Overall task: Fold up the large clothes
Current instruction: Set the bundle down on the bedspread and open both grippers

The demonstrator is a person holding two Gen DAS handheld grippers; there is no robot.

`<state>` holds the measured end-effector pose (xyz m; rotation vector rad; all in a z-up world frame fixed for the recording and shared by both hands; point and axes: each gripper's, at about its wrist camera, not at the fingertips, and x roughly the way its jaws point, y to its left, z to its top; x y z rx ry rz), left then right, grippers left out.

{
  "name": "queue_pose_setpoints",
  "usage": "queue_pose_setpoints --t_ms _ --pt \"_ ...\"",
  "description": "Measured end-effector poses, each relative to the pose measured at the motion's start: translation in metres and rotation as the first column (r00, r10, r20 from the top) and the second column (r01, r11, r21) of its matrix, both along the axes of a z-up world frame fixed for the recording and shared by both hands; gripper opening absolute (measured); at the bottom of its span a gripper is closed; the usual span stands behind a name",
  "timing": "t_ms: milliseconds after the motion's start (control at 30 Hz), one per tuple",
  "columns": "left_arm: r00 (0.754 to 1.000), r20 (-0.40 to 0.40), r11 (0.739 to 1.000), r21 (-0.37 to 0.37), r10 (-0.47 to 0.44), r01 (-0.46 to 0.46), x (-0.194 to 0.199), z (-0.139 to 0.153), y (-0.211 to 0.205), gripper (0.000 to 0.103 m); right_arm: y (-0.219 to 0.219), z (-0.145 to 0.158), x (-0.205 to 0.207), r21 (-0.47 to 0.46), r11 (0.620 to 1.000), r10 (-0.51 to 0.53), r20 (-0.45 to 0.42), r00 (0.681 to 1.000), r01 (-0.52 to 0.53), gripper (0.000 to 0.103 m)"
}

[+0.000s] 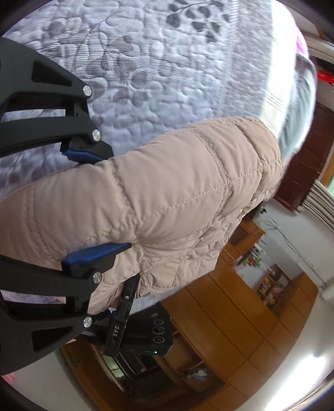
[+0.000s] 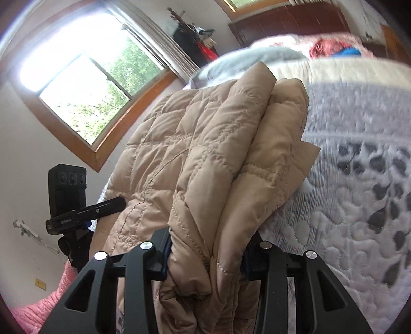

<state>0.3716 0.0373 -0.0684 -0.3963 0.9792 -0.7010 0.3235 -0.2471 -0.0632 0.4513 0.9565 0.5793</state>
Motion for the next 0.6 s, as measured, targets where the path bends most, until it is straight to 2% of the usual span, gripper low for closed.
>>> queue_pose_setpoints --t_ms 33,100,167,200,267,400,600 --pt "1.0 -0.026 1.0 0.009 0.009 -0.008 0.005 -0.013 0.002 0.057 0.0 -0.007 0.004 0.005 1.0 -0.005 -0.016 1.0 0.005 0.042" --pt "0.999 -0.035 1.0 -0.022 0.007 -0.007 0.006 -0.026 0.006 0.06 -0.005 -0.021 0.007 0.044 0.999 -0.009 -0.029 1.0 0.01 0.044" --pt "1.0 -0.03 1.0 -0.024 0.007 -0.008 0.006 -0.027 0.007 0.063 -0.012 -0.028 0.007 0.095 0.995 -0.013 -0.049 0.999 0.018 0.047" --pt "1.0 -0.028 1.0 -0.015 0.011 -0.012 0.006 -0.026 0.008 0.064 -0.014 -0.029 0.007 0.097 0.995 -0.017 -0.052 0.998 0.022 0.053" --pt "0.999 -0.029 0.999 0.018 0.03 -0.03 0.001 -0.021 0.008 0.068 -0.017 -0.027 0.006 0.076 0.996 -0.037 -0.068 0.997 0.042 0.062" --pt "0.998 -0.009 0.994 0.085 0.065 -0.064 -0.015 -0.003 0.006 0.073 -0.031 -0.014 -0.011 0.05 0.997 -0.064 -0.065 0.996 0.067 0.071" --pt "0.992 0.064 0.986 0.122 0.106 -0.113 -0.064 0.024 0.014 0.08 -0.041 0.011 -0.049 0.02 0.997 -0.077 -0.026 0.997 0.078 0.073"
